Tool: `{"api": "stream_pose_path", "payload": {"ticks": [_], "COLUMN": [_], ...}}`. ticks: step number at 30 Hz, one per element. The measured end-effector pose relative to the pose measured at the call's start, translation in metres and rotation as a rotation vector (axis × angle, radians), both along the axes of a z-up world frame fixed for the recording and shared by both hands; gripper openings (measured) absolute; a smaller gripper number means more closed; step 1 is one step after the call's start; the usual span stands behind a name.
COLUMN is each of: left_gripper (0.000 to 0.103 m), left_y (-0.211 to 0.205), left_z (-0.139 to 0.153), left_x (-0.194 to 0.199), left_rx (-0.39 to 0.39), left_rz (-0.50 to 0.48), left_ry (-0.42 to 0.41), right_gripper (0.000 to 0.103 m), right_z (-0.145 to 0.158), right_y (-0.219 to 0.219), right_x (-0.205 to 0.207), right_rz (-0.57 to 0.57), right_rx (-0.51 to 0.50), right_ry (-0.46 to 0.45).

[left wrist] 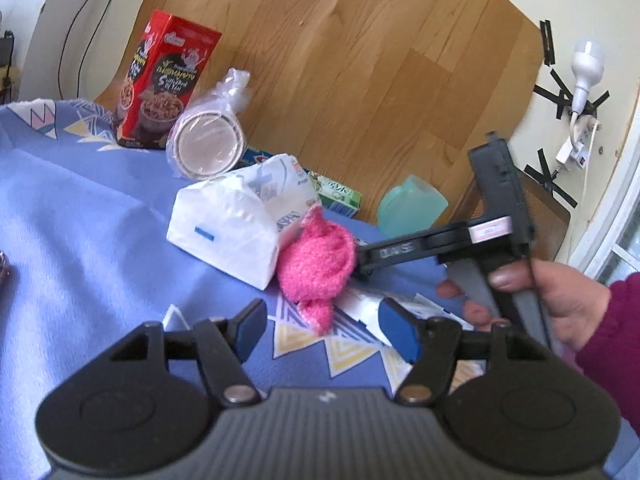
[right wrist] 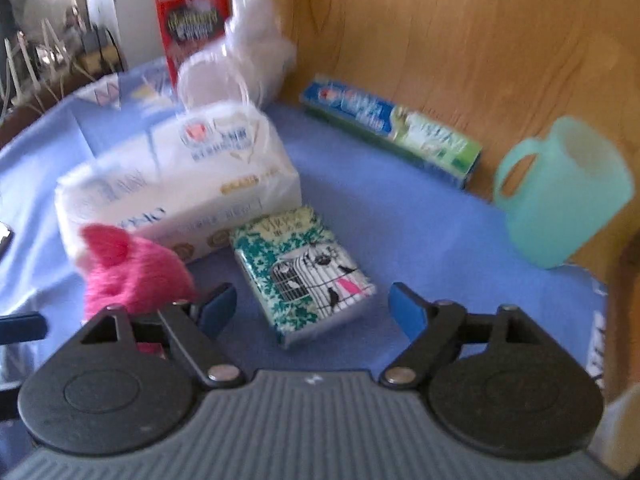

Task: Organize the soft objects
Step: 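Grasp the green-patterned tissue pack with the right tool and drop it into the tin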

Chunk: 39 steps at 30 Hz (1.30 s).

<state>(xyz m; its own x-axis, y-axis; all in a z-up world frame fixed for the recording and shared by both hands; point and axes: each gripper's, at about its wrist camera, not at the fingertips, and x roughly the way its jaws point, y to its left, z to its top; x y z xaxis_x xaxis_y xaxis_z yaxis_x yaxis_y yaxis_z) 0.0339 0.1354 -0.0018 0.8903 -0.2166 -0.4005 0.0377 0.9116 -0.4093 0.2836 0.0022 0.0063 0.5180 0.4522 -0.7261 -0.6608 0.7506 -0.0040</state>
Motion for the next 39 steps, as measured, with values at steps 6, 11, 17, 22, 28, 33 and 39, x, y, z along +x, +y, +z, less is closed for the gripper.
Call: {"api": "stream_pose_path", "payload": {"ticks": [6, 11, 17, 22, 28, 33, 39], "left_gripper": [0.063, 0.063, 0.061, 0.060, 0.069, 0.069, 0.044], "left_y": [0.001, 0.004, 0.007, -0.001, -0.042, -0.057, -0.085], "left_z": [-0.001, 0.000, -0.001, 0.006, 0.018, 0.018, 0.008], "left_x": [0.000, 0.000, 0.002, -0.011, -0.036, -0.044, -0.026], "left_rx": [-0.005, -0.019, -0.050, -0.073, 0.011, -0.008, -0.032], "left_rz": [0.002, 0.001, -0.034, -0.098, -0.235, -0.350, -0.446], "left_ry": [-0.002, 0.000, 0.008, 0.016, 0.065, 0.116, 0.206], "right_gripper": [0.057, 0.057, 0.057, 0.058, 0.083, 0.085, 0.066], "right_z": [0.010, 0.045, 0.050, 0.007, -0.016, -0.016, -0.019], "right_y": [-0.016, -0.078, -0.140, -0.150, -0.128, -0.139, -0.141], "right_x": [-0.014, -0.061, -0.183, -0.251, -0.265, -0.268, -0.283], "right_rz": [-0.116, -0.219, -0.241, -0.232, -0.144, -0.145, -0.149], "right_rx": [0.024, 0.187, 0.257, 0.244, 0.192, 0.203, 0.225], "right_ry": [-0.038, -0.103, -0.171, -0.125, -0.139, -0.179, -0.168]}}
